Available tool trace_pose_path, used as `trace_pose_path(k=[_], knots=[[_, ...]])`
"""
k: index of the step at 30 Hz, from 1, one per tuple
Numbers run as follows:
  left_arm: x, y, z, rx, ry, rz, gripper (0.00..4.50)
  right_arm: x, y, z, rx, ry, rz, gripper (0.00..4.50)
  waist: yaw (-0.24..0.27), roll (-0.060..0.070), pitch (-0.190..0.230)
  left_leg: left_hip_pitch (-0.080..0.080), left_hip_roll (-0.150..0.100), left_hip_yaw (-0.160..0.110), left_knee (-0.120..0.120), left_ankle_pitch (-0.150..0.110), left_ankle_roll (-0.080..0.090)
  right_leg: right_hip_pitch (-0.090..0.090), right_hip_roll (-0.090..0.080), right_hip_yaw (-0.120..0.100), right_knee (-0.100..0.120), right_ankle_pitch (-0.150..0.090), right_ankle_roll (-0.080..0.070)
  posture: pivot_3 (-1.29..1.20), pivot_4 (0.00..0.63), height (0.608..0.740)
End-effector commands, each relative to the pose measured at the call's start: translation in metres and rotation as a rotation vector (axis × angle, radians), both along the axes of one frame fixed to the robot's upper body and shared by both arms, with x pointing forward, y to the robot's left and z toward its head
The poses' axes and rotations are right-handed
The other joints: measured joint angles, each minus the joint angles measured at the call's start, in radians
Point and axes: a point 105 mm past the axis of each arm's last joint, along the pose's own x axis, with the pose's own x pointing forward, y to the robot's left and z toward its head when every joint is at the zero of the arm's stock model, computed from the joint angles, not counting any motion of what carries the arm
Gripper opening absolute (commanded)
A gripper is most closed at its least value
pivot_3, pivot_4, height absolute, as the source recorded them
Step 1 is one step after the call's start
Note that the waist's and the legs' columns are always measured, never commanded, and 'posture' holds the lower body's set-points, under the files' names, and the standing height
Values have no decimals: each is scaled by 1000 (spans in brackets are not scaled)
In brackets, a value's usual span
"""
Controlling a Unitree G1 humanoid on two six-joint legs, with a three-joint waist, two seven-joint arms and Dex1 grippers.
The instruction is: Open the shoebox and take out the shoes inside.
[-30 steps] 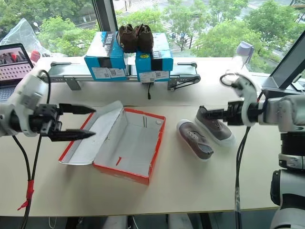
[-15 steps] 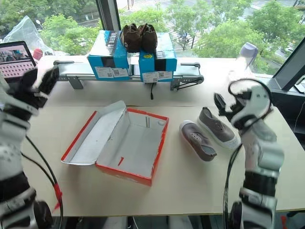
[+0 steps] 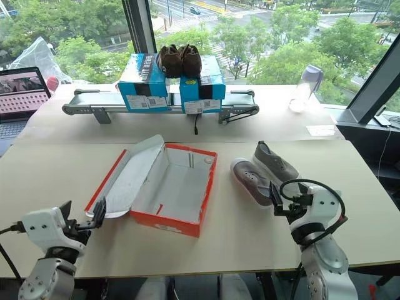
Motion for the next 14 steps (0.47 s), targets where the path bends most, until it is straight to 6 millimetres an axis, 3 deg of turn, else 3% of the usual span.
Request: trace_pose_path(k=[1,8,14], knots=[[-6,-11,-1,30,-3,-7,4500,-5,2,2,-41,-33,-26,4477,-2,1,-1,0,0,1,0,0,0,0,0,2,-1,0,0,0,150,740],[-1,-16,4,120,-45,-3,4500,-3,13,0,-34,-35,-34,4477,-1,2,-3,-4,-1,3,0,-1,0,-1,0,5,-8,1,2,0,150,740],[4,-12,-8,103,-11,32,4500,-3,12,-3,-37,-29,-63,4477,0,3,-4,-10,-1,3,0,1,9,-1,1,6,-8,0,6,0,150,740]])
